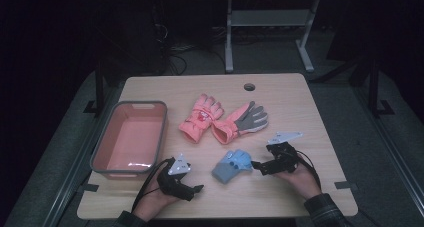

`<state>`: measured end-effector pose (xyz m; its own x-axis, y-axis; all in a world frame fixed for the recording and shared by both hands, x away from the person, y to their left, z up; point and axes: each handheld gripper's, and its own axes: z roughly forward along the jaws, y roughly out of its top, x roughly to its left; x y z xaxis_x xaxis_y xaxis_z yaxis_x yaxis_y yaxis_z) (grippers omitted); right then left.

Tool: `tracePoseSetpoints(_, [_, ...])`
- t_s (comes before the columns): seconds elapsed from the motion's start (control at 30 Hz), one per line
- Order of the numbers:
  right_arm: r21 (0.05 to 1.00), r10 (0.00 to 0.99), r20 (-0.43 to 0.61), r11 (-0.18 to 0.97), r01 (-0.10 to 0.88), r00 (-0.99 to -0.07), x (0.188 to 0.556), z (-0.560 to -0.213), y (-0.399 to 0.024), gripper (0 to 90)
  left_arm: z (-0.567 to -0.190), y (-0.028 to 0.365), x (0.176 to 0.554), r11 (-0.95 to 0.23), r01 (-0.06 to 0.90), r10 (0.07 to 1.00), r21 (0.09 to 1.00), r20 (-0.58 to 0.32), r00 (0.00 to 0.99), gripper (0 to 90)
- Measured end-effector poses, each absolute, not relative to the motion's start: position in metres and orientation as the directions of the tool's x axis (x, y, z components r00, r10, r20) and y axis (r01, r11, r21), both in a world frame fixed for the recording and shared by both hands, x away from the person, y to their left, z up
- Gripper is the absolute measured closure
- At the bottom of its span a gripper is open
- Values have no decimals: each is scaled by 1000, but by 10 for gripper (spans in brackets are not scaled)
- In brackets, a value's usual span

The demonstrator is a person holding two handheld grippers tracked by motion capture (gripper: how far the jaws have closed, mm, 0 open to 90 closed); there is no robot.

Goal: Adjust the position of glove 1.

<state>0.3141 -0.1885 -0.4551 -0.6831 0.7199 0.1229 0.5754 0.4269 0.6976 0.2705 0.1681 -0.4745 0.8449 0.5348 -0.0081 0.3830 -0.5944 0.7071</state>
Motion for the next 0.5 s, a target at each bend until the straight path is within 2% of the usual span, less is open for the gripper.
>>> tracePoseSetpoints(0.1, [703,722,98,437,561,-685,309,-460,-201,76,-473,166,272,-595,389,535,703,-15,845,124])
tracePoseSetpoints(0.3, [701,774,66,412,581,-629,302,-471,-224,64,-462,161,274,-575,392,533,718,-34,845,124])
tracePoseSetpoints(0.5, [689,788,30,429,584,-614,302,-478,-227,27,-452,152,279,-591,387,522,708,-31,853,124])
